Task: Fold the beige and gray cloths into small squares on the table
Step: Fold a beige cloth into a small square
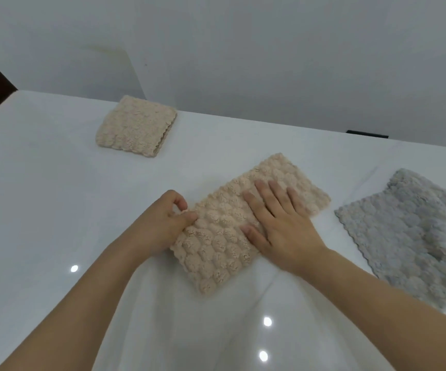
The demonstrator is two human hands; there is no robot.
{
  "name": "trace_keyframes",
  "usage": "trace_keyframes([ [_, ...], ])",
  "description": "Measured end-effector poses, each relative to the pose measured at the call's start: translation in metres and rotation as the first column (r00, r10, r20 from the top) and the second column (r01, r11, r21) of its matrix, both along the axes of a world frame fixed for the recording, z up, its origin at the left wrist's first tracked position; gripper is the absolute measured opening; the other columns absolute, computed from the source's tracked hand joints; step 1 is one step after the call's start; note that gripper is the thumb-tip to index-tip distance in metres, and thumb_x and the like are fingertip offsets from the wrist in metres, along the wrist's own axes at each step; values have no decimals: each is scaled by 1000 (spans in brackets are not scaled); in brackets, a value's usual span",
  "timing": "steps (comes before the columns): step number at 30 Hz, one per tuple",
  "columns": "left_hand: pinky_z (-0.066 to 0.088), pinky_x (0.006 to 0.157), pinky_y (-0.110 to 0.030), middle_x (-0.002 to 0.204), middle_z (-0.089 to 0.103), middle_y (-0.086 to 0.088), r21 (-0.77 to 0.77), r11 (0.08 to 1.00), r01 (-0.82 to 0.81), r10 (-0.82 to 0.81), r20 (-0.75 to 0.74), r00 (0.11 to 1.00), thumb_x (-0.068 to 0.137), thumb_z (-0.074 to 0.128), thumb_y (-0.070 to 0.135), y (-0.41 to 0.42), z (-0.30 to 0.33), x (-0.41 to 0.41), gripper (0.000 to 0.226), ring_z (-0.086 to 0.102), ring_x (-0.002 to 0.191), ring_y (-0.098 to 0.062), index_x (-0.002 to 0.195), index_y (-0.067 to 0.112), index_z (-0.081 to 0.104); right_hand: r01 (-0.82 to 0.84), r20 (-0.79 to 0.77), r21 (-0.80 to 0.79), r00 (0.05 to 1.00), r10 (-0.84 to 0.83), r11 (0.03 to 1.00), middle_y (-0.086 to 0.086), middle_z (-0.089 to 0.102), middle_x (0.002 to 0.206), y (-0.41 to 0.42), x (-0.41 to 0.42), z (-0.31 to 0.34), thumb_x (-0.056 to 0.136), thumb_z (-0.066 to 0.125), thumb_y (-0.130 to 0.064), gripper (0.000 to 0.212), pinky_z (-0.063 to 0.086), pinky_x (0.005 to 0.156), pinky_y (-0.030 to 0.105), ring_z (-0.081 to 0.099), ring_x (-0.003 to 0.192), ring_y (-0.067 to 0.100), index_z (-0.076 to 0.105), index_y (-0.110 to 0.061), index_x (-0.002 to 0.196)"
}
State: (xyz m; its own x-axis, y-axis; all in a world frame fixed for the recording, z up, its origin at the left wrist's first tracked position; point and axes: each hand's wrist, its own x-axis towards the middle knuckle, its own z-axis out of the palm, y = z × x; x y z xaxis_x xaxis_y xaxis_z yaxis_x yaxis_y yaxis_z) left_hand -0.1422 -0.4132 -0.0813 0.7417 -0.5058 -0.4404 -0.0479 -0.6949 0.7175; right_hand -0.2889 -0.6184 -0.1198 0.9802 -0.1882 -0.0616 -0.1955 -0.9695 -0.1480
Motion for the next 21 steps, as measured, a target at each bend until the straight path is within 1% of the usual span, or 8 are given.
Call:
trace_keyframes([
  [2,43,60,-34,77,61,-11,-91,995,-46,35,-118,992,93,64,34,8,0,-2,17,56,64,-22,96,23,52,-48,-21,-17,999,48,999,-5,-8,162,-9,-5,1,93,6,-67,69,-9,119,43,-16,147,17,0,-34,153],
  [5,39,52,-29,70,57,-10,-149,989,4,-23,-130,991,99,54,30,14,5,-6,3,49,57,-20,98,29,52,124,-28,6,992,-124,992,-8,-17,160,-22,-15,1,91,4,-70,71,-12,119,41,-22,146,15,-7,-35,152],
  [8,38,49,-24,66,51,-5,-241,969,58,-119,-246,962,103,44,16,15,12,-9,20,44,54,-15,106,31,57,255,-25,22,967,-255,967,-6,-14,161,-24,-15,-1,92,0,-64,67,-13,118,41,-18,147,18,-5,-36,152],
  [10,41,54,-27,73,56,-7,-273,958,85,-169,-300,939,99,45,9,18,16,-8,31,48,62,-18,109,33,62,256,-13,30,967,-256,966,-6,-10,162,-21,-15,-2,93,2,-62,64,-11,119,42,-16,147,18,-2,-37,152],
  [14,50,65,-33,105,74,-4,-290,943,166,-263,-338,904,68,46,3,29,17,-1,53,64,81,-22,109,21,74,252,34,76,966,-255,965,-7,-6,162,-17,-16,-1,97,7,-57,60,-8,120,42,-13,148,16,1,-35,153],
  [18,54,72,-32,103,75,-6,-283,940,190,-271,-280,921,75,58,-3,28,16,2,44,71,86,-18,103,26,76,230,68,128,968,-240,965,-7,-1,162,-18,-15,0,100,4,-48,56,-7,120,38,-10,148,14,8,-33,154],
  [20,56,74,-31,93,77,-6,-291,940,177,-246,-221,944,78,66,-1,21,15,3,34,72,82,-21,93,26,79,258,135,162,950,-280,952,-4,9,162,-18,-18,0,102,11,-42,54,1,121,38,1,149,15,19,-26,153],
  [21,55,69,-27,84,76,-5,-310,935,170,-235,-188,954,79,71,0,18,18,3,26,69,73,-19,86,23,80,284,187,187,929,-318,940,-1,19,160,-17,-21,0,103,18,-37,51,8,121,39,10,148,18,28,-21,150],
])
